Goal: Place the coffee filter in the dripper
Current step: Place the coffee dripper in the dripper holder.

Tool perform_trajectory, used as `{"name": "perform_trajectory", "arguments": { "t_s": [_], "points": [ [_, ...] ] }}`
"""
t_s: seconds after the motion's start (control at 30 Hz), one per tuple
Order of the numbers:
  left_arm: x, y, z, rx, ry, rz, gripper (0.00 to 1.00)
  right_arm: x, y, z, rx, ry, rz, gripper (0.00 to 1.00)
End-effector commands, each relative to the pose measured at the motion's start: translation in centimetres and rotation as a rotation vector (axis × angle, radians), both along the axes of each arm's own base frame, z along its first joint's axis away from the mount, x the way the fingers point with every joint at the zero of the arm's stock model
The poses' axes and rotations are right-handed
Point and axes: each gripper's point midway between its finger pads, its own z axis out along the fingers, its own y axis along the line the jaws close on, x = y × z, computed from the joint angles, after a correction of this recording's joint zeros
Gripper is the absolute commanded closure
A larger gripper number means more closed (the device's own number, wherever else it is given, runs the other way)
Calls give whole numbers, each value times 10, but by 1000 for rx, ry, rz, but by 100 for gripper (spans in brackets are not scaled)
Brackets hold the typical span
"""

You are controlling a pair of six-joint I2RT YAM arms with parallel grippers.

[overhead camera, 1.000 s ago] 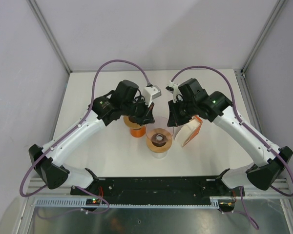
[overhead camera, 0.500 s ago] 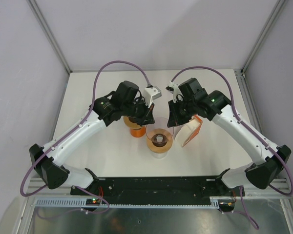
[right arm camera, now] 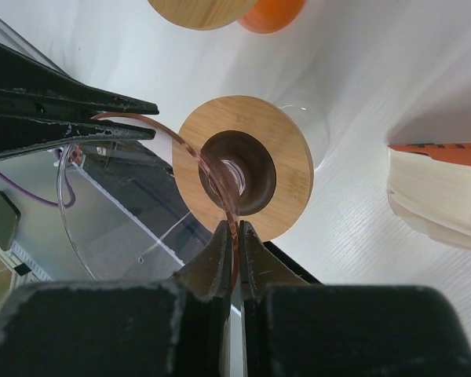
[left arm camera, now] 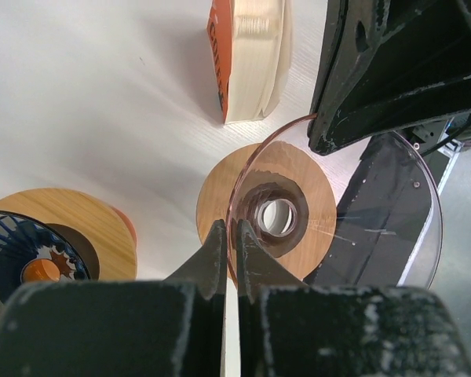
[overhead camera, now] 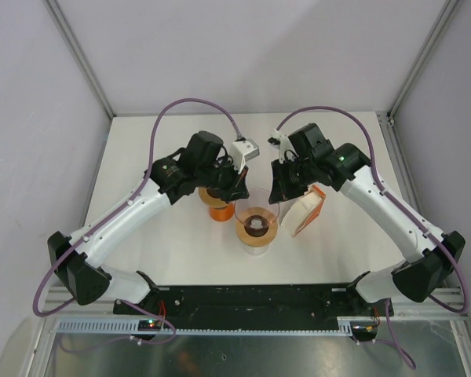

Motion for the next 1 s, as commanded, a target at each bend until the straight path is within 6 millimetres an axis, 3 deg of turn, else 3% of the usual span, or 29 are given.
{"name": "perform_trajectory", "arguments": {
  "t_s": [0.0, 0.4, 0.97],
  "points": [
    [-22, 5, -26, 58, 56, -85, 100, 17, 9, 2, 9, -72, 19, 100],
    [-19, 7, -21, 53, 29, -71, 100, 27, 8, -3, -41, -220, -69, 100],
    [-31, 9, -45, 66, 77, -104, 100, 24, 10, -24, -75, -200, -64, 100]
  ]
}}
